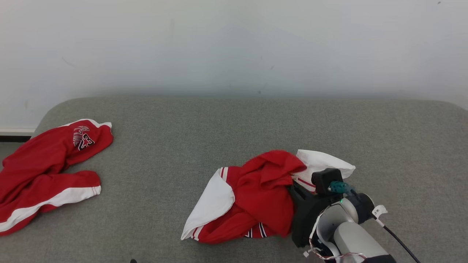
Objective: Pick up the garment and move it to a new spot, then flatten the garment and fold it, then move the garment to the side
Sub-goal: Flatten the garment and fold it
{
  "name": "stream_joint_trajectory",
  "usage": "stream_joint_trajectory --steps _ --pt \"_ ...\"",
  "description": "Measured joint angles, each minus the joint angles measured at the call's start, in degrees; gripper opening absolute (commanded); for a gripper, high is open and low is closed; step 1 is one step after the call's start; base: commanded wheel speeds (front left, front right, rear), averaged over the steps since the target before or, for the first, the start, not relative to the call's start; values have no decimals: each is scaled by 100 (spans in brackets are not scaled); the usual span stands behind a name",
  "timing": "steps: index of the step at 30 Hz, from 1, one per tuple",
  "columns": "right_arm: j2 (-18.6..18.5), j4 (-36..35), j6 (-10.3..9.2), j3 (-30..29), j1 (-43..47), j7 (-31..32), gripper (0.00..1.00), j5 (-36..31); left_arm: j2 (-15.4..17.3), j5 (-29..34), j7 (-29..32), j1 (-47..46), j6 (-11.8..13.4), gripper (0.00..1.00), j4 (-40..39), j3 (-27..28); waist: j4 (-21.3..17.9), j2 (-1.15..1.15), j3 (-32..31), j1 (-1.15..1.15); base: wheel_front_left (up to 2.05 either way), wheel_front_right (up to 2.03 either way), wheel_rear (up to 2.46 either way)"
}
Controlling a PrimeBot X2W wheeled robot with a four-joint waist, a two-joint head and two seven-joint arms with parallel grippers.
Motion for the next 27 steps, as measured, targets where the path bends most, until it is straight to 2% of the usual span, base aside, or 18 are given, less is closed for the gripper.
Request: stream_joint_trajectory --steps 6,8,10,16,22,23,25,26,27 --pt "1 -535 0 -68 -164 -266 0 745 1 -21 0 -7 0 100 41 22 -108 0 -17 0 0 0 0" --pt "3 -714 0 -214 -165 -357 0 1154 0 -27 0 -16 0 100 52 15 -141 0 -33 0 0 0 0" --pt "2 -804 0 -419 -151 -444 0 1284 1 -30 0 -16 0 100 58 12 -169 0 -49 0 0 0 0" --pt "-1 -713 0 -1490 219 -557 0 1300 1 -44 0 -19 0 100 73 -2 -196 0 -74 0 0 0 0" --pt "-4 -97 0 -2733 857 -810 0 1212 0 -44 0 -37 0 100 96 -13 -150 0 -66 0 0 0 0" --pt "-5 27 0 -2869 939 -876 6 1207 0 -44 0 -42 0 100 98 -9 -145 0 -65 0 0 0 0" --pt "-2 292 0 -3071 1066 -949 55 1170 1 -44 0 -44 0 100 102 2 -145 -1 -66 0 0 0 0" --pt "0 416 0 -3150 1115 -988 91 1128 0 -44 0 -44 0 100 103 7 -148 0 -67 0 0 0 0" --pt "2 536 0 -3219 1144 -1005 100 1101 0 -44 0 -44 0 100 102 11 -155 0 -68 0 0 0 0"
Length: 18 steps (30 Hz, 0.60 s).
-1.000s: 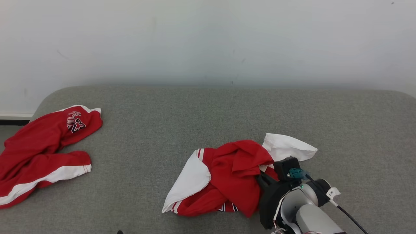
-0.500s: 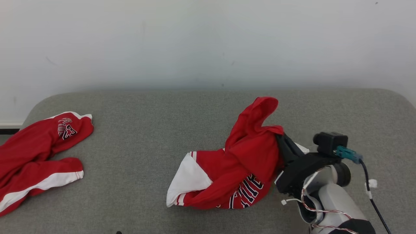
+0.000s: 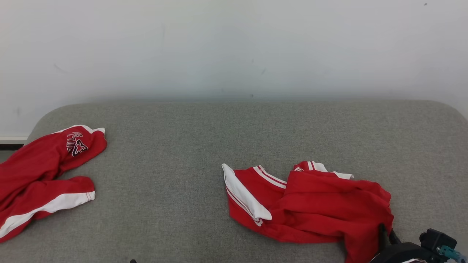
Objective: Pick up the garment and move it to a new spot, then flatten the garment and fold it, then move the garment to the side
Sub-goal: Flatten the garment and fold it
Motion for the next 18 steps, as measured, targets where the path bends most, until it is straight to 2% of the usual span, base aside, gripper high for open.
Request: stream_joint_trajectory --steps 7,11,14,18 --pt "-3 137 0 -294 -149 -181 100 -322 1 1 0 1 0 100 -1 10 -90 0 -35 0 0 0 0" --pt "-2 4 0 -323 -348 86 100 -461 1 1 0 2 0 100 0 -12 -122 0 -67 0 0 0 0" --pt "-3 -51 0 -303 -537 634 100 -533 0 0 0 3 0 100 0 -38 -117 0 -79 0 0 0 0" --pt "-2 -14 0 -489 -746 1713 100 -1038 1 0 0 4 0 100 8 -49 -87 0 -97 0 0 0 0"
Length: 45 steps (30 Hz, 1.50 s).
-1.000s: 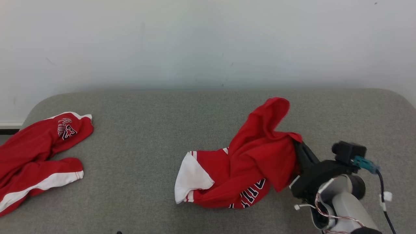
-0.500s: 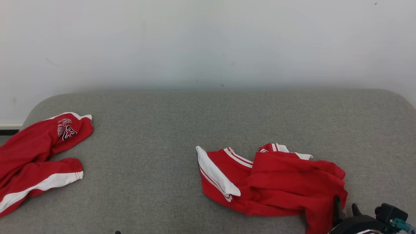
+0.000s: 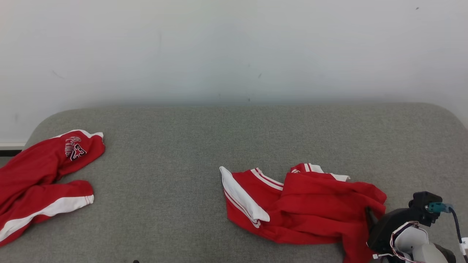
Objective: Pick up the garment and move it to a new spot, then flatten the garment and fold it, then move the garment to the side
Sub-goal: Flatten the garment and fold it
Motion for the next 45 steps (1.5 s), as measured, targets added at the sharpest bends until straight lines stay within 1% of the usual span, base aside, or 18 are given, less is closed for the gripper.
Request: stream_joint_trajectory --steps 2,5,7,9,12,15,16,17,18,19,23,28,34,37,40,45 --pt "3 -43 0 -176 -12 468 100 -413 -1 0 0 1 0 100 8 -7 33 0 -10 0 0 0 0" --pt "-5 -303 0 -298 -71 858 100 -772 0 1 0 2 0 100 7 -11 93 0 -21 0 0 0 0" --pt "-2 -437 0 -276 -82 1120 100 -822 -1 1 0 8 0 100 7 -3 128 0 -26 0 0 0 0" --pt "0 -508 0 -238 -60 1229 100 -839 0 1 0 13 0 100 7 4 142 0 -28 0 0 0 0" --pt "-3 -812 0 -89 69 1653 100 -845 0 1 0 24 0 100 -2 25 153 0 -21 0 0 0 0" --pt "2 -1023 0 -18 151 1939 100 -913 0 1 0 27 0 100 -9 24 141 0 -1 0 0 0 0" --pt "-1 -1092 0 0 151 2025 95 -937 0 1 0 26 0 100 -12 22 137 0 8 0 0 0 0" --pt "0 -1155 0 5 151 2090 50 -949 0 1 0 26 0 100 -13 14 134 0 18 0 0 0 0" --pt "0 -1214 0 12 150 2154 34 -989 0 1 0 26 0 100 -13 10 132 0 28 0 0 0 0" --pt "-1 -1261 0 20 149 2204 0 -1024 0 2 0 25 0 100 -13 -2 132 0 40 0 0 0 0" --pt "0 -1512 0 100 51 2232 0 -1104 12 7 0 16 0 100 -9 -33 161 0 86 0 0 0 0" --pt "-2 -1874 0 146 -302 2002 0 -1269 37 18 0 -4 0 100 -7 -49 234 0 155 0 0 0 0" --pt "-21 -2089 0 -8 -873 1662 0 -1826 63 18 0 -65 0 100 0 -136 408 0 242 0 0 0 0" --pt "-115 -2090 0 -127 -1177 1406 0 -2079 78 18 0 -96 0 100 -9 -168 534 0 305 0 0 0 0" --pt "-242 -1937 0 -285 -1487 1168 0 -2260 96 18 0 -129 0 100 -25 -171 680 0 386 0 0 0 0" --pt "-375 -1522 0 -814 -1903 711 0 -2573 116 19 0 -197 0 100 -64 -220 934 0 551 0 0 0 0"
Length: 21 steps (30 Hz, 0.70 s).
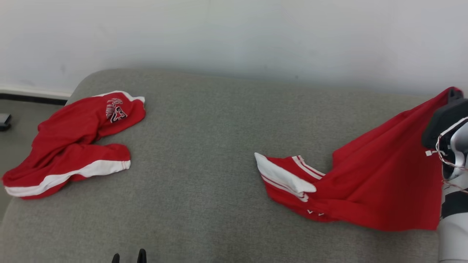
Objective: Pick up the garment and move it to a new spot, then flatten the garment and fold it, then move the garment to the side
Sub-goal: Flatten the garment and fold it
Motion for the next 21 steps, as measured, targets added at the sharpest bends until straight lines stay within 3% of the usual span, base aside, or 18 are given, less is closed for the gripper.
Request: stream_joint_trajectory --steps 1,2,7,13,21 --pt "-35 108 0 -70 -70 -109 16 -91 5 1 0 -25 -1 100 -9 -15 49 0 38 0 0 0 0" --pt "-65 250 0 -167 -134 -163 100 -172 10 1 0 -44 0 100 -12 -31 98 0 74 0 0 0 0" --pt "-175 756 0 -556 -373 -695 100 -537 34 0 0 -94 0 100 -37 -85 313 0 253 0 0 0 0" --pt "-34 1319 0 -712 -458 -773 100 -701 25 3 0 -113 -1 100 -43 -29 395 0 335 1 0 0 0" --pt "82 1263 0 9 -42 -1638 100 -218 -11 42 0 8 0 100 -45 77 167 0 108 0 0 0 0"
